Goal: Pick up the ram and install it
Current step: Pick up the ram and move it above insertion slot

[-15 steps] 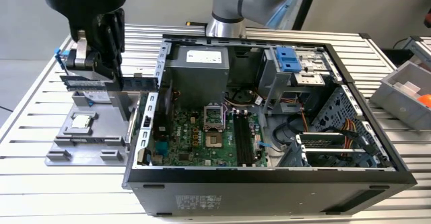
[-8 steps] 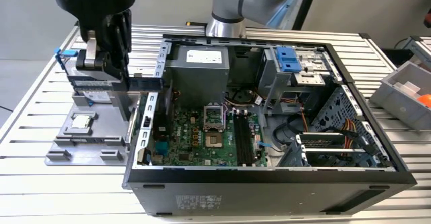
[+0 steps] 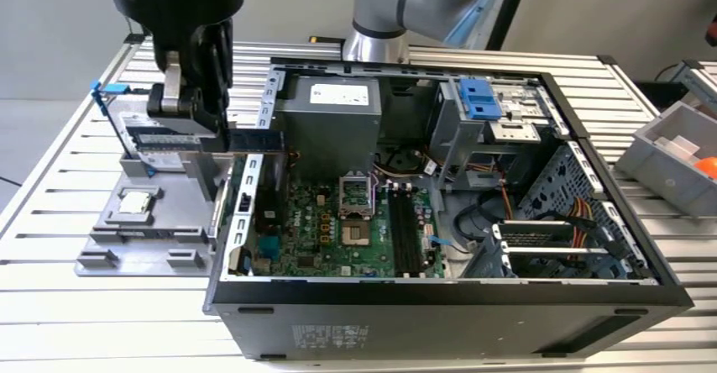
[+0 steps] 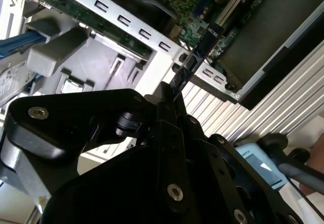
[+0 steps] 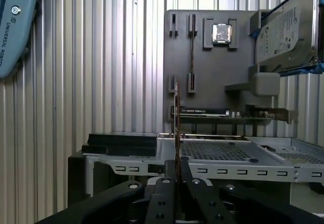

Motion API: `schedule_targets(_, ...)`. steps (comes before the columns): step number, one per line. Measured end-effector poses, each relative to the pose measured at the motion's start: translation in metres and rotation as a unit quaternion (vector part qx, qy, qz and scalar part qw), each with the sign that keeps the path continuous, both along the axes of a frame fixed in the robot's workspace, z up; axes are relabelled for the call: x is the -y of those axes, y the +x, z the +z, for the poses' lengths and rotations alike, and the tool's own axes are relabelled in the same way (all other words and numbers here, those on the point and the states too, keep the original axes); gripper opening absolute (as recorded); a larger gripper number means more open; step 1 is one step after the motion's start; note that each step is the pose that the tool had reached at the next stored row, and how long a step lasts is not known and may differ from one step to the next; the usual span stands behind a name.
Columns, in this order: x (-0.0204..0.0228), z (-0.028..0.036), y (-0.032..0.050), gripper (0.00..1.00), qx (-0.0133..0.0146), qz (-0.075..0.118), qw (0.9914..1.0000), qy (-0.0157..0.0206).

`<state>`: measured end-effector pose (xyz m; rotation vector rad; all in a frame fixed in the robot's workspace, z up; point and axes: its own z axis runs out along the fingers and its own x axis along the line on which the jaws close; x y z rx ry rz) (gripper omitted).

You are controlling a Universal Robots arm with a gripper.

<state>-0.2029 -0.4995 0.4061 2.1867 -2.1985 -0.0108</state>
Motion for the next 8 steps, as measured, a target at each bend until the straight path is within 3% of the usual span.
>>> schedule_targets(8, 0.0, 0.0, 0.0106, 0.0, 0.0, 0.0, 1.0, 0.0)
